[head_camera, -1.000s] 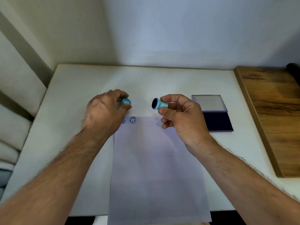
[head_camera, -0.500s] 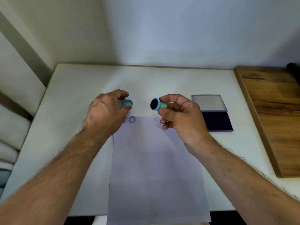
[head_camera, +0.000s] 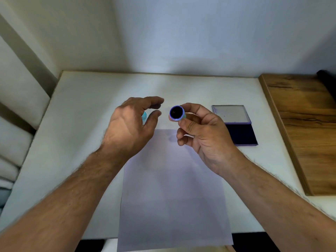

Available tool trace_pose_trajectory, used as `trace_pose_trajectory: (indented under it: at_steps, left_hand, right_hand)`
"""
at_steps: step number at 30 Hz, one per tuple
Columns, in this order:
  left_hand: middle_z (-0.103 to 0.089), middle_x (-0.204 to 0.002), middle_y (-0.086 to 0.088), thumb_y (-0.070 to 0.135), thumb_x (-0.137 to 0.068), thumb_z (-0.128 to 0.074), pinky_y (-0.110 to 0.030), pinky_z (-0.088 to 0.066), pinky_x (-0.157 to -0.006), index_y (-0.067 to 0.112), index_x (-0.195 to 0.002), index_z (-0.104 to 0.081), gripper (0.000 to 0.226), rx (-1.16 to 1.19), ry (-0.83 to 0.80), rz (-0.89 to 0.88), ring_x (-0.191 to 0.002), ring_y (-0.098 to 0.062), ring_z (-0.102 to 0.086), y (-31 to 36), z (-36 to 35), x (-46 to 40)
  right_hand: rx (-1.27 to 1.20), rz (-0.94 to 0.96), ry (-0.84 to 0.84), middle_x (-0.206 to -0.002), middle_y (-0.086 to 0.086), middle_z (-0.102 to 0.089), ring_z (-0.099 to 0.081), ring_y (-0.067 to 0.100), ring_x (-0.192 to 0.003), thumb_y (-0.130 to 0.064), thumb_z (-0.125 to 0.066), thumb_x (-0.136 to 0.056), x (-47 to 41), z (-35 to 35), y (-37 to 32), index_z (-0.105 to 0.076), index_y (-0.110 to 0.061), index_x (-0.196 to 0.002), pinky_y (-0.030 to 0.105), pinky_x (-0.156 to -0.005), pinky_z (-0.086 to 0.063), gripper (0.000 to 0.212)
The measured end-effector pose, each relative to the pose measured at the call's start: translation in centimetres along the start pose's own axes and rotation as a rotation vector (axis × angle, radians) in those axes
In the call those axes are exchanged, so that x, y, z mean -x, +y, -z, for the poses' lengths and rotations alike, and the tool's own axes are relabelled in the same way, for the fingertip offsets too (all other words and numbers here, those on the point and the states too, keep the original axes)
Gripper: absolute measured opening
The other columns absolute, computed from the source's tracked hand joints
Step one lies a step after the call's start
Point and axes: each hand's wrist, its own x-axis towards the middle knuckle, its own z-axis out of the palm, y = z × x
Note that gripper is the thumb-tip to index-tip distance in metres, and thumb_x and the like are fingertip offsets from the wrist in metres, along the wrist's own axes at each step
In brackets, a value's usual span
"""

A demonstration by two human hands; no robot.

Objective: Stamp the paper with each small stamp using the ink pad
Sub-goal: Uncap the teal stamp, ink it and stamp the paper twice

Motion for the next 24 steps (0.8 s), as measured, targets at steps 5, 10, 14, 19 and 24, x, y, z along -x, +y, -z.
trace_pose_trajectory:
  at_steps: [5, 10, 14, 19, 24]
  left_hand:
    - [-0.068, -0.112, 0.017, 0.024, -0.092, -0.058, -0.016, -0.043, -0.081, 0.031, -0.122, -0.063, 0.031, 0.021, -0.031, -0.037, -0.107, -0.004, -0.057, 1.2, -0.9, 0.3]
    - [-0.066, -0.112, 0.017, 0.023, -0.091, -0.06, -0.013, -0.044, -0.077, 0.035, -0.122, -0.063, 0.033, 0.049, -0.1, -0.064, -0.105, -0.005, -0.057, 2.2, -2.0, 1.0]
    - [-0.062, -0.11, 0.021, 0.02, -0.09, -0.061, -0.016, -0.048, -0.083, 0.034, -0.122, -0.063, 0.035, 0.04, -0.129, -0.071, -0.105, -0.006, -0.057, 2.3, -2.2, 1.1]
    - [-0.06, -0.108, 0.019, 0.019, -0.09, -0.061, -0.031, -0.056, -0.087, 0.029, -0.122, -0.065, 0.033, 0.047, -0.134, -0.055, -0.104, -0.013, -0.061, 2.5, -2.2, 1.1]
    - [-0.066, -0.115, 0.007, 0.02, -0.09, -0.061, -0.041, -0.054, -0.091, 0.025, -0.123, -0.065, 0.033, 0.039, -0.16, -0.047, -0.104, -0.016, -0.063, 2.4, -2.2, 1.2]
  right_hand:
    - [0.198, 0.005, 0.263, -0.081, 0.008, -0.072, -0.055, 0.014, -0.05, -0.003, -0.063, -0.09, 0.1, 2.0, 0.1, -0.075, -0.019, -0.099, 0.028, -0.054, -0.052, 0.022]
    - [0.797, 0.202, 0.505, -0.073, -0.014, -0.068, -0.063, 0.002, -0.06, -0.025, -0.075, -0.081, 0.7, 6.8, -2.0, -0.075, -0.026, -0.091, 0.02, -0.061, -0.054, 0.01]
    - [1.104, 0.188, 0.546, -0.072, -0.013, -0.068, -0.064, 0.003, -0.064, -0.034, -0.076, -0.078, 1.5, 9.5, -3.0, -0.076, -0.025, -0.092, 0.022, -0.064, -0.058, 0.016]
    - [1.221, 0.088, 0.479, -0.076, -0.009, -0.068, -0.06, -0.002, -0.063, -0.033, -0.077, -0.078, 1.2, 9.7, -2.5, -0.077, -0.022, -0.095, 0.006, -0.054, -0.042, 0.02]
    - [1.278, 0.034, 0.447, -0.097, 0.0, -0.074, -0.06, 0.008, -0.077, -0.031, -0.079, -0.078, 1.0, 9.2, -3.1, -0.077, -0.019, -0.103, 0.015, -0.071, -0.045, 0.027]
